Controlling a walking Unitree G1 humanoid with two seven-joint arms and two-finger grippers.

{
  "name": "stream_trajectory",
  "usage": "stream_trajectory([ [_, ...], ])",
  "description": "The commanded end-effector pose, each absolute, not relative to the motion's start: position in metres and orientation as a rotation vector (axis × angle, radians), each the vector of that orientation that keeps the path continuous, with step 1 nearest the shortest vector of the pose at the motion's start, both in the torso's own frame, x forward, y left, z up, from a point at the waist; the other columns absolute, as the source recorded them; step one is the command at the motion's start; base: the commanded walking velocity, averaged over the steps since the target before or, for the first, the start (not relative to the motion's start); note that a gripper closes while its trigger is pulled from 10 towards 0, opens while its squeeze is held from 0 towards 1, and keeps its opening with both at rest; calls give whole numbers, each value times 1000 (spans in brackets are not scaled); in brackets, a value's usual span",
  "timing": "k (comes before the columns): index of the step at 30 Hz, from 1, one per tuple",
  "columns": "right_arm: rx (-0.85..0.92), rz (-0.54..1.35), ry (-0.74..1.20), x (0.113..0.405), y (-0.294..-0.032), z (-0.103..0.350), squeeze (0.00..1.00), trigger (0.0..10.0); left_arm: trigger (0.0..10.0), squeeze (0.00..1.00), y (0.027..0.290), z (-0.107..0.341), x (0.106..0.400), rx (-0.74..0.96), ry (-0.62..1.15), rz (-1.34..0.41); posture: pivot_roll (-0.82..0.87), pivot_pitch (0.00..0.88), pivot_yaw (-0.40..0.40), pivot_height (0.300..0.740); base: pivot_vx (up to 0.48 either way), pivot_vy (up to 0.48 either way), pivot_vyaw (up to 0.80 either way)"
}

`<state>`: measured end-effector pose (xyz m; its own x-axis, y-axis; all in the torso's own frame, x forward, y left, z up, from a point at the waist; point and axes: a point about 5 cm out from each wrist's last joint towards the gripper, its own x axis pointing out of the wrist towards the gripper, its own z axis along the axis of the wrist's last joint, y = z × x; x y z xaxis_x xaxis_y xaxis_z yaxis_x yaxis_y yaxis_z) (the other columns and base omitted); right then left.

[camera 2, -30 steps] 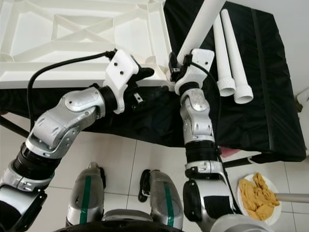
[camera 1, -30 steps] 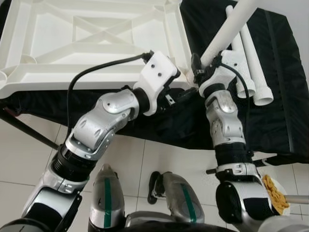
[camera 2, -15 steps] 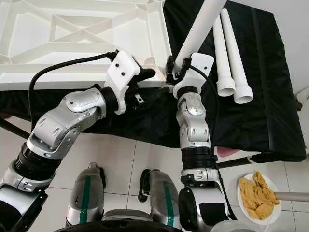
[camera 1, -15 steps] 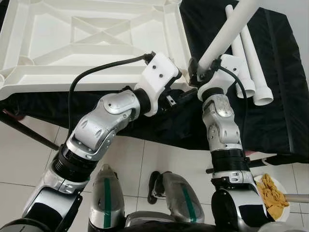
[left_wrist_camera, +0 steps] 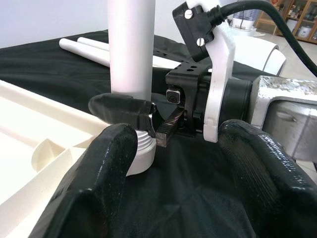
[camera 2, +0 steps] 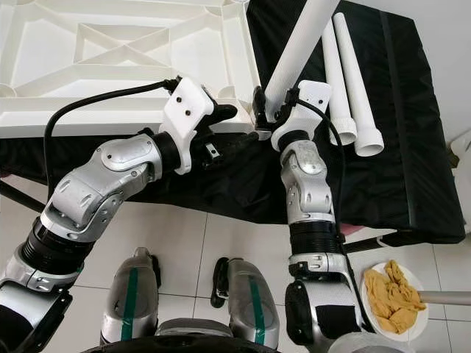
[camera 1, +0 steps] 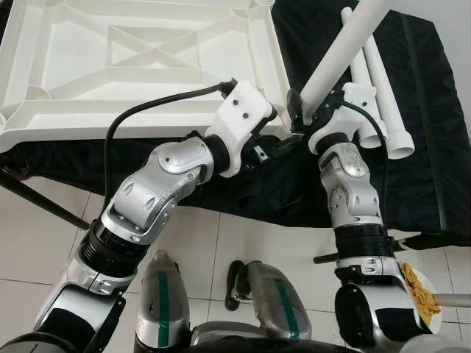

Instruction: Building children table

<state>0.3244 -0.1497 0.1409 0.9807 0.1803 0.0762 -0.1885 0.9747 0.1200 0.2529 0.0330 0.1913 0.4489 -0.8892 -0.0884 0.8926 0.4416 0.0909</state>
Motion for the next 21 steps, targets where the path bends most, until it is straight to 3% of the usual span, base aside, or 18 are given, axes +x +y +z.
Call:
stream_trajectory([
  [1, 135, 196, -56, 325, -153, 139, 0, 10000, 10000, 0, 30, 191, 248, 135, 29, -1157, 117, 25, -127, 740, 0, 0, 0],
  [7, 22, 463, -59, 334, -170, 135, 0, 10000, 10000, 0, 33, 192, 250, 140, 30, -1153, 119, 34, -113, 740, 0, 0, 0],
  [21, -8, 623, -31, 345, -174, 133, 0, 10000, 10000, 0, 35, 193, 252, 143, 28, -1143, 126, 38, -107, 740, 0, 0, 0],
])
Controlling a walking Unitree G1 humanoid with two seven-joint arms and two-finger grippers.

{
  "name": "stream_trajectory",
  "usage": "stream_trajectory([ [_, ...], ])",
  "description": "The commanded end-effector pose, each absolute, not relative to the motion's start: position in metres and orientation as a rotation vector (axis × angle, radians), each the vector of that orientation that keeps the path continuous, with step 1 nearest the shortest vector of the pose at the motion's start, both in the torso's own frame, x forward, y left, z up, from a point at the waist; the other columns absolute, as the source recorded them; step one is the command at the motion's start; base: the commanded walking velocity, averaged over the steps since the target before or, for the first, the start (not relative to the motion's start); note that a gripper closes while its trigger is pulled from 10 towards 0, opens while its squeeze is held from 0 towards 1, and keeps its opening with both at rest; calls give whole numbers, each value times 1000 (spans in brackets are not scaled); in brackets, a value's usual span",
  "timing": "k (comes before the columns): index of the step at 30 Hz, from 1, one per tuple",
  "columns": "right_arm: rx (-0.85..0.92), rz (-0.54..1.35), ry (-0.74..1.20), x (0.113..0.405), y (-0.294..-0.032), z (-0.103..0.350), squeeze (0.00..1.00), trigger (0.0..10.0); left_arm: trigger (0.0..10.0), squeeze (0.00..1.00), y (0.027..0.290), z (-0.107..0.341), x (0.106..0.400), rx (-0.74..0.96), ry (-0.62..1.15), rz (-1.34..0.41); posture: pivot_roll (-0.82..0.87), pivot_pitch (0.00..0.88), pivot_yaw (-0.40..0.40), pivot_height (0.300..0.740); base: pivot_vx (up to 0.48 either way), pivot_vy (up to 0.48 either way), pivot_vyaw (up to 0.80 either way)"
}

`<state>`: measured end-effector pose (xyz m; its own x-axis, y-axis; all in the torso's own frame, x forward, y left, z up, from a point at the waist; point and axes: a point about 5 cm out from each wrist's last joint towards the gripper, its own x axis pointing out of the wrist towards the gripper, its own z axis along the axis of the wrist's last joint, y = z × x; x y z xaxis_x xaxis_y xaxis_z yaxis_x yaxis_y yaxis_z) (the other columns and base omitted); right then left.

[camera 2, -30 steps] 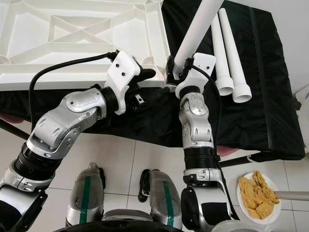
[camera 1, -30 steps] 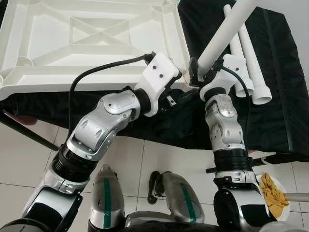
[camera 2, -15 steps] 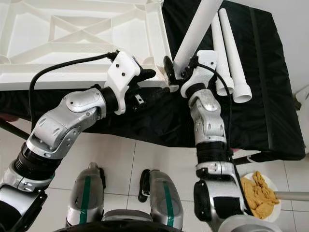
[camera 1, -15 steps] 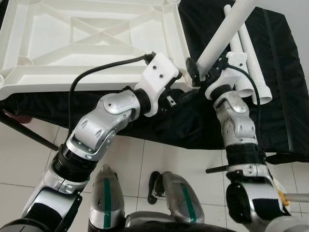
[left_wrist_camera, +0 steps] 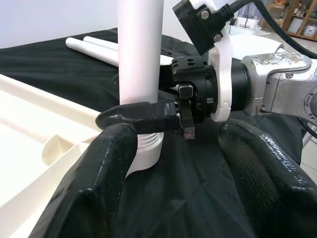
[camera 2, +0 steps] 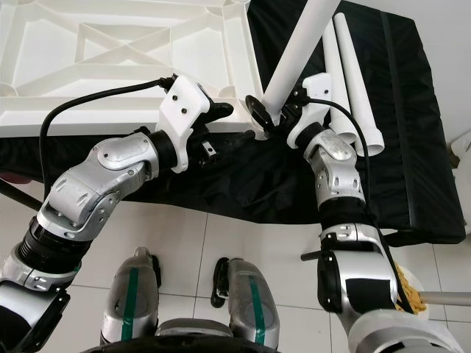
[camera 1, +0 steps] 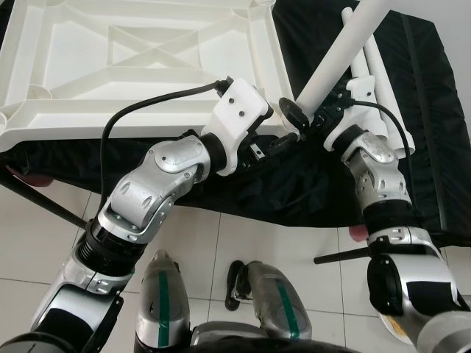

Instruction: Building children table

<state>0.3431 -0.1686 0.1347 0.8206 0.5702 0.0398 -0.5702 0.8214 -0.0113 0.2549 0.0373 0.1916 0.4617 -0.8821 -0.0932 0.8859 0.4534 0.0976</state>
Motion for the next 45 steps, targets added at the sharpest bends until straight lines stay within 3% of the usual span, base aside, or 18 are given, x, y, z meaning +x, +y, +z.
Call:
stream_trajectory([
  [1, -18, 657, -27, 348, -173, 133, 0, 10000, 10000, 0, 35, 194, 253, 144, 26, -1142, 129, 40, -108, 740, 0, 0, 0],
  [11, -17, 671, -33, 356, -171, 134, 0, 10000, 10000, 0, 36, 195, 254, 145, 21, -1136, 135, 38, -110, 740, 0, 0, 0],
  [12, -3, 658, -35, 358, -172, 134, 0, 0, 10000, 0, 36, 195, 253, 145, 22, -1137, 136, 39, -109, 740, 0, 0, 0],
  [25, 11, 625, -22, 355, -183, 124, 0, 0, 10000, 0, 36, 194, 251, 147, 32, -1150, 130, 50, -105, 740, 0, 0, 0],
  [26, 11, 622, -18, 355, -184, 123, 0, 4431, 10000, 0, 35, 194, 250, 146, 32, -1151, 130, 51, -106, 740, 0, 0, 0],
  [30, 10, 619, -15, 355, -184, 122, 0, 4431, 10000, 0, 35, 194, 250, 146, 33, -1151, 130, 51, -106, 740, 0, 0, 0],
  [31, 17, 611, -21, 354, -183, 123, 0, 10000, 10000, 0, 35, 194, 250, 145, 33, -1152, 128, 52, -112, 740, 0, 0, 0],
  [45, 29, 413, -74, 351, -169, 123, 0, 10000, 10000, 0, 34, 191, 247, 137, 38, -1151, 133, 45, -127, 740, 0, 0, 0],
])
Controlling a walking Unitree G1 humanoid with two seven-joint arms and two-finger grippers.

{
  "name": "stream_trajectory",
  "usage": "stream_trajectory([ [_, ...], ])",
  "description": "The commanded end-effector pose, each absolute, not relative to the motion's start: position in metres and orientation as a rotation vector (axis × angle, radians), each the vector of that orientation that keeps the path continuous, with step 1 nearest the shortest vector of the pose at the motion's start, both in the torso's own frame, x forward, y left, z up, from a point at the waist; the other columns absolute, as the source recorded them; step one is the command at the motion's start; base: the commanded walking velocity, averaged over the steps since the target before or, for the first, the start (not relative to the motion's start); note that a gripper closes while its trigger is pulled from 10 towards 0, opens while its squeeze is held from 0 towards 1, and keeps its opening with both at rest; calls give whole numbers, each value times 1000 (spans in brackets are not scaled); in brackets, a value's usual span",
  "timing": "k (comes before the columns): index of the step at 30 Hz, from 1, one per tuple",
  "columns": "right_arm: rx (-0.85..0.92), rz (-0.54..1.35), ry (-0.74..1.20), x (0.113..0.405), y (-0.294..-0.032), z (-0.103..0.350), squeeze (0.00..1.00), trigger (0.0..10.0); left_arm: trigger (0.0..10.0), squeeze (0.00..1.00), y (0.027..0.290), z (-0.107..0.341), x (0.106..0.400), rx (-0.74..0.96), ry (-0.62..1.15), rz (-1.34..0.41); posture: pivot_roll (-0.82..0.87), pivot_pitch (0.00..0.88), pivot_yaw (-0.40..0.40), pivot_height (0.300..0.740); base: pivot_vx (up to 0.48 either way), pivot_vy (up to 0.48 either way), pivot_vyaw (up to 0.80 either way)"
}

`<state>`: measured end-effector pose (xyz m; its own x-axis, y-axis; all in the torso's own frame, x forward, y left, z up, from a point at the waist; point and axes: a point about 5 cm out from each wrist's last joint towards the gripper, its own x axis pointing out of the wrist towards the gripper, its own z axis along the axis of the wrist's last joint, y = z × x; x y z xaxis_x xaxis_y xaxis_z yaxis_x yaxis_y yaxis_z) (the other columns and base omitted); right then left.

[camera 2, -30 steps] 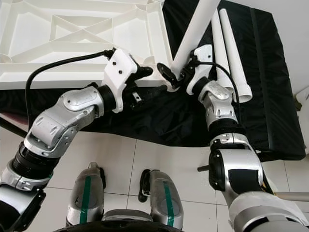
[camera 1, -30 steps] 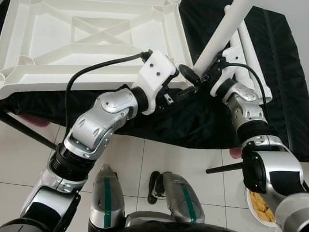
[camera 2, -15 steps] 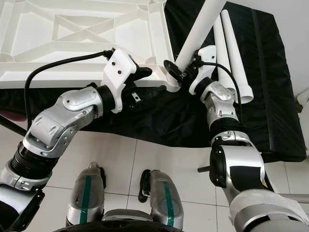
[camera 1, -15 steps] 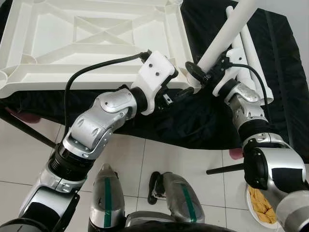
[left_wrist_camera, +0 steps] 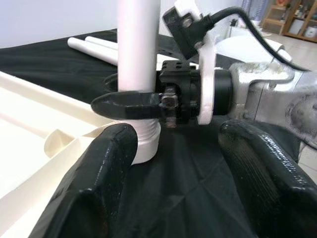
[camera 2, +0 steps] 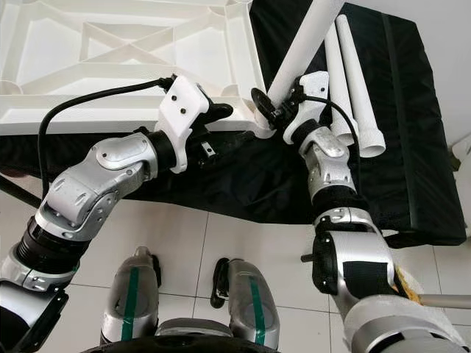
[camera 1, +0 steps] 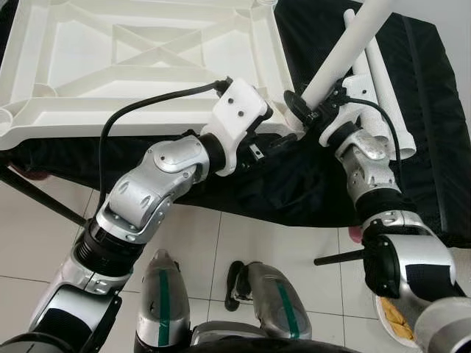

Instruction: Building children table

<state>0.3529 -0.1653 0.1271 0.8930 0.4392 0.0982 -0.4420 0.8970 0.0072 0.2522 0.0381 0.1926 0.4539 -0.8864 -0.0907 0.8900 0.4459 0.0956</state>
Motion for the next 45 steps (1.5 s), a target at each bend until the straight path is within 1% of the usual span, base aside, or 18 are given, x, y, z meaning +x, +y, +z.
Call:
stream_trajectory([
  [1, 29, 413, -74, 351, -169, 123, 0, 10000, 10000, 0, 34, 191, 247, 137, 38, -1151, 133, 45, -127, 740, 0, 0, 0],
  [5, 53, 342, -92, 349, -162, 125, 0, 10000, 10000, 0, 34, 190, 246, 138, 40, -1155, 131, 38, -124, 740, 0, 0, 0],
  [7, 69, 258, -110, 347, -159, 128, 0, 10000, 10000, 0, 34, 190, 246, 140, 42, -1160, 131, 38, -122, 740, 0, 0, 0],
  [8, 69, 258, -110, 347, -159, 128, 0, 10000, 10000, 0, 34, 190, 246, 140, 42, -1160, 131, 38, -122, 740, 0, 0, 0],
  [9, 77, 173, -106, 345, -156, 129, 0, 10000, 10000, 0, 34, 190, 246, 142, 42, -1164, 130, 34, -122, 740, 0, 0, 0],
  [10, 78, 130, -108, 343, -155, 129, 0, 10000, 10000, 0, 34, 190, 246, 142, 43, -1165, 130, 31, -123, 740, 0, 0, 0],
  [12, 76, 105, -109, 342, -154, 129, 0, 10000, 10000, 0, 34, 190, 246, 142, 43, -1166, 130, 31, -123, 740, 0, 0, 0],
  [15, 80, -48, -78, 336, -150, 125, 0, 10000, 10000, 0, 33, 190, 245, 141, 43, -1170, 129, 29, -123, 740, 0, 0, 0],
  [16, 80, -48, -78, 336, -150, 125, 0, 10000, 10000, 0, 33, 190, 245, 141, 43, -1170, 129, 29, -123, 740, 0, 0, 0],
  [18, 79, -111, -61, 333, -145, 123, 0, 10000, 10000, 0, 33, 190, 245, 141, 43, -1171, 129, 29, -123, 740, 0, 0, 0],
  [23, 79, -108, -56, 330, -134, 124, 0, 10000, 10000, 0, 32, 190, 245, 138, 44, -1170, 129, 29, -125, 740, 0, 0, 0],
  [32, 88, -114, -48, 328, -134, 127, 0, 10000, 10000, 0, 32, 189, 245, 138, 45, -1168, 131, 34, -126, 740, 0, 0, 0],
  [33, 106, -108, -51, 328, -132, 128, 776, 10000, 10000, 0, 32, 189, 245, 138, 46, -1168, 131, 35, -126, 740, 0, 0, 0],
  [34, 119, -103, -55, 327, -131, 129, 776, 10000, 10000, 0, 32, 189, 245, 138, 46, -1167, 131, 35, -126, 740, 0, 0, 0],
  [35, 118, -96, -60, 327, -131, 130, 1000, 10000, 10000, 0, 32, 189, 245, 138, 46, -1166, 131, 35, -126, 740, 0, 0, 0],
  [43, 119, -94, -61, 326, -133, 132, 1000, 10000, 10000, 0, 33, 190, 245, 138, 46, -1164, 132, 39, -126, 740, 0, 0, 0],
  [45, 128, -56, -51, 328, -140, 131, 1000, 10000, 10000, 0, 33, 190, 245, 137, 45, -1161, 129, 46, -123, 740, 0, 0, 0],
])
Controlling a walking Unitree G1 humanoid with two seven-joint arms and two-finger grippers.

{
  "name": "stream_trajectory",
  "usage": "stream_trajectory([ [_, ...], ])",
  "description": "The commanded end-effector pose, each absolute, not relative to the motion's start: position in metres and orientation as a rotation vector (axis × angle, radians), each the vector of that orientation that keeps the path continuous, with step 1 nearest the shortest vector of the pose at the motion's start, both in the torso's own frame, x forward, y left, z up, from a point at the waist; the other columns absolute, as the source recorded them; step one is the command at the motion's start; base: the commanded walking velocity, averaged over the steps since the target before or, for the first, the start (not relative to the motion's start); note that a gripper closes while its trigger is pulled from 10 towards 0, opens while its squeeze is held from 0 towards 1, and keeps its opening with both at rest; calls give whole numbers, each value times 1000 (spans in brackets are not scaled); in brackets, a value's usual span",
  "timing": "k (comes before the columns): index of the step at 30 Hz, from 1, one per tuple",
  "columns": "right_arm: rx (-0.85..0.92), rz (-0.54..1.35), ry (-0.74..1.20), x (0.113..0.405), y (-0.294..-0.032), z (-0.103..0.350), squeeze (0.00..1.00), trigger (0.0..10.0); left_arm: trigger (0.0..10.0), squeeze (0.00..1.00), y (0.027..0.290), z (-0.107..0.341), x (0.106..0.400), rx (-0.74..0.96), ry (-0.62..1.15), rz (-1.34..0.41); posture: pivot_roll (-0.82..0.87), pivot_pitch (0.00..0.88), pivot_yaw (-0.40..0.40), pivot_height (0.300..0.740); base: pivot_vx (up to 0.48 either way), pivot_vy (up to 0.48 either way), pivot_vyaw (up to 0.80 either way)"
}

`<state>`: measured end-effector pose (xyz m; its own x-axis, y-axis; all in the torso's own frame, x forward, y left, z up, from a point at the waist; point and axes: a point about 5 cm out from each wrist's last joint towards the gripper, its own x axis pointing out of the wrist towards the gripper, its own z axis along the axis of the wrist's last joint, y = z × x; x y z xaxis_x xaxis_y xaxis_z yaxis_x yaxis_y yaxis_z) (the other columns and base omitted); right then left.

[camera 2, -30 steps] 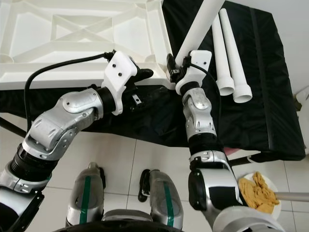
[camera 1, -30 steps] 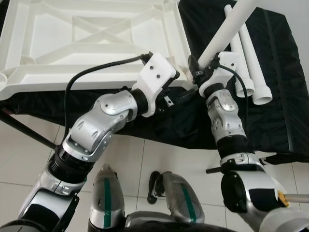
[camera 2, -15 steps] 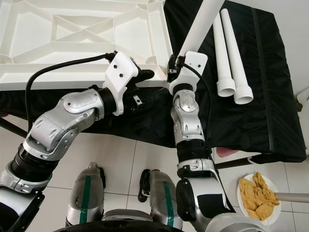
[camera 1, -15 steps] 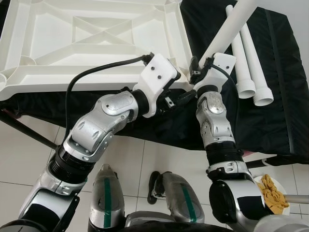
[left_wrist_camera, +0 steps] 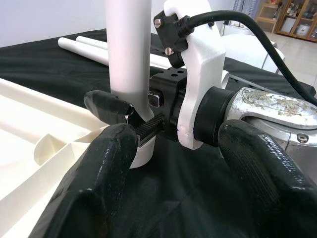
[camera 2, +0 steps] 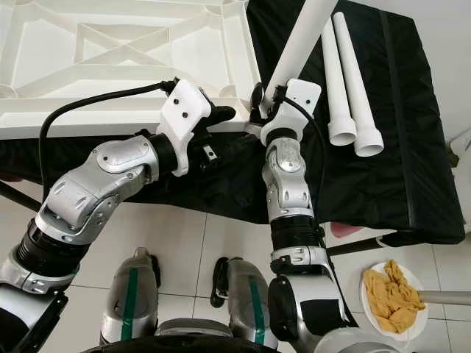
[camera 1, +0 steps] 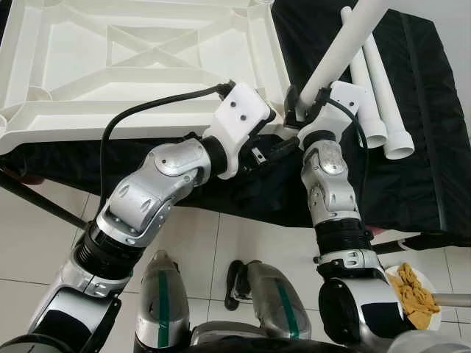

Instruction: Building children table

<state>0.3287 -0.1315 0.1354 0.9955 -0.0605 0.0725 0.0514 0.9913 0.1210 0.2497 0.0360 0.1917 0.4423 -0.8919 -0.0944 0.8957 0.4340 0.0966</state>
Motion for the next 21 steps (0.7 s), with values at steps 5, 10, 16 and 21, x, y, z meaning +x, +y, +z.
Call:
stream_trajectory([
  [5, 125, 72, -43, 333, -145, 131, 1000, 10000, 10000, 0, 33, 190, 246, 136, 45, -1158, 127, 50, -119, 740, 0, 0, 0],
  [10, 99, 201, -64, 337, -157, 135, 0, 10000, 10000, 0, 34, 191, 247, 139, 44, -1156, 127, 50, -115, 740, 0, 0, 0],
  [16, 71, 358, -99, 339, -164, 141, 0, 10000, 10000, 0, 35, 191, 248, 141, 42, -1154, 130, 50, -111, 740, 0, 0, 0],
  [21, 58, 515, -88, 341, -176, 141, 0, 10000, 10000, 0, 36, 192, 248, 143, 41, -1153, 129, 49, -107, 740, 0, 0, 0],
])
